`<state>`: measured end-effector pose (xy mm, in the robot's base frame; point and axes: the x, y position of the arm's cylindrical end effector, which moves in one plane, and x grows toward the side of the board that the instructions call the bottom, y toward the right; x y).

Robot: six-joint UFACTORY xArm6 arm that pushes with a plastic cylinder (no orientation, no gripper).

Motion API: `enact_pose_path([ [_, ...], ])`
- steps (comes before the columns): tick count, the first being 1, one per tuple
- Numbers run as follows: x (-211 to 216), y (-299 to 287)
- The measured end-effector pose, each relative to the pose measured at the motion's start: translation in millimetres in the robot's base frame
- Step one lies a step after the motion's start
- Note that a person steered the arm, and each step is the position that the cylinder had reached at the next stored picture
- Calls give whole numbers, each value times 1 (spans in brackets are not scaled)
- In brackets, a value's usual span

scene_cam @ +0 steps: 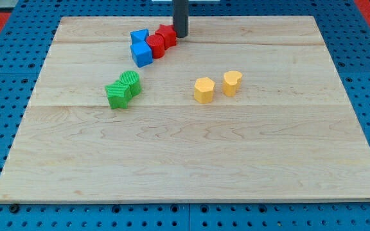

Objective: Place the red bluegreen blocks in a diagonal row

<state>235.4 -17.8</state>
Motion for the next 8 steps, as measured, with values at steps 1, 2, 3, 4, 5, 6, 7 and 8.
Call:
enact_pose_path([
  [1,23,26],
  [2,27,-5],
  [3,6,-19],
  [4,-16,-22],
  [5,-38,-36],
  [6,-43,-34],
  [7,-44,-114],
  [8,-41,-140],
])
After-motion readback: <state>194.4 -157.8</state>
